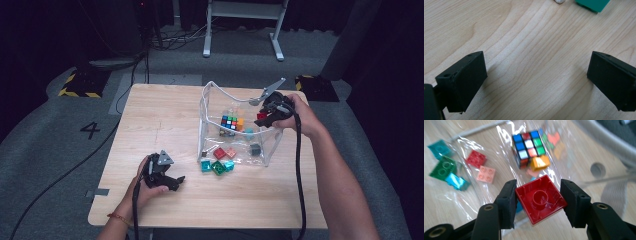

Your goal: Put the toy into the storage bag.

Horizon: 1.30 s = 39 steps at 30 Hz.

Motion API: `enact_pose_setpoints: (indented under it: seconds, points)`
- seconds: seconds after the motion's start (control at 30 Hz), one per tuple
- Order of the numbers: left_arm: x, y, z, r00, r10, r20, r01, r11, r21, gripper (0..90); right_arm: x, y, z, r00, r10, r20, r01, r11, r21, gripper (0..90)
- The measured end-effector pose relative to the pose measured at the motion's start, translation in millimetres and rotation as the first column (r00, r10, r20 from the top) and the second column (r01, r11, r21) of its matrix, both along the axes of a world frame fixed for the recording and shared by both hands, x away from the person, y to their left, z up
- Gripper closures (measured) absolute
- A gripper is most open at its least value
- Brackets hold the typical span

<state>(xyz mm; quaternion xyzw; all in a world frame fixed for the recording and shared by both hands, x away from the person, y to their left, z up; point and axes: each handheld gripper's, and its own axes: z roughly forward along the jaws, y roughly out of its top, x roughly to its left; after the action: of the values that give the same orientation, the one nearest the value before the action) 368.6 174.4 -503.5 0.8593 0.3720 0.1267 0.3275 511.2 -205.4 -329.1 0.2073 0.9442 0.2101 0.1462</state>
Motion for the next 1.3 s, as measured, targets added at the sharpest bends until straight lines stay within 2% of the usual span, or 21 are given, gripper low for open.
enact_pose_setpoints:
  seconds: [0.13,0.23,0.4,0.57,0.63,0.77,0.83,0.87,0.93,0.97,1.0,1.07,1.17,1.3]
  points:
    - [0.0,0.0,0.0,1.0000,0.000,0.000,0.000,1.0000,0.000,2.7,3.7,-4.8,-3.0,0.9987,-0.040,-0.032,0.039,0.9984,-0.042,49.1]
    - [0.0,0.0,0.0,1.0000,0.000,0.000,0.000,1.0000,0.000,2.7,4.5,-6.3,-3.7,0.9973,-0.065,-0.033,0.062,0.9941,-0.090,49.0]
    - [0.0,0.0,0.0,1.0000,0.000,0.000,0.000,1.0000,0.000,2.7,3.4,-10.7,-2.8,0.9970,-0.073,-0.024,0.070,0.9938,-0.087,48.9]
    - [0.0,0.0,0.0,1.0000,0.000,0.000,0.000,1.0000,0.000,2.7,1.0,-15.7,-2.1,0.9965,-0.081,-0.020,0.080,0.9960,-0.038,48.3]
    - [0.0,0.0,0.0,1.0000,0.000,0.000,0.000,1.0000,0.000,2.7,-1.1,-17.0,-1.9,0.9973,-0.073,-0.014,0.073,0.9974,0.002,46.4]
    - [0.0,0.0,0.0,1.0000,0.000,0.000,0.000,1.0000,0.000,2.6,-5.4,-23.1,1.0,0.9958,-0.091,0.006,0.090,0.9925,0.082,43.5]
    - [0.0,0.0,0.0,1.0000,-0.001,0.000,0.001,1.0000,0.000,2.7,-9.3,-26.8,5.2,0.9939,-0.105,0.034,0.100,0.9876,0.121,41.1]
    - [0.1,0.0,0.0,1.0000,-0.001,0.000,0.001,1.0000,0.000,2.6,-12.3,-28.0,7.4,0.9924,-0.116,0.041,0.109,0.9818,0.156,40.3]
    - [0.1,0.0,0.0,1.0000,-0.001,0.000,0.001,1.0000,0.000,2.7,-17.7,-32.6,13.4,0.9904,-0.113,0.080,0.094,0.9742,0.205,36.2]
    - [0.1,0.0,0.0,1.0000,-0.001,0.000,0.001,1.0000,0.000,2.7,-22.1,-34.2,16.2,0.9872,-0.131,0.091,0.106,0.9659,0.236,34.5]
    - [0.1,0.0,0.0,1.0000,-0.001,0.000,0.001,1.0000,0.000,2.6,-26.0,-36.4,18.7,0.9858,-0.128,0.109,0.095,0.9592,0.266,32.0]
    - [0.1,0.0,0.0,1.0000,-0.001,0.000,0.001,1.0000,0.000,2.7,-34.7,-42.1,24.0,0.9734,-0.165,0.159,0.105,0.9372,0.333,29.2]
    - [0.0,0.0,0.0,1.0000,0.000,0.000,0.000,1.0000,0.000,2.6,-44.9,-54.6,33.3,0.9597,-0.208,0.189,0.112,0.9008,0.420,28.0]
    - [0.1,0.0,0.0,1.0000,-0.001,0.000,0.001,1.0000,0.000,2.7,-62.7,-66.1,42.0,0.9444,-0.249,0.214,0.117,0.8645,0.489,28.7]
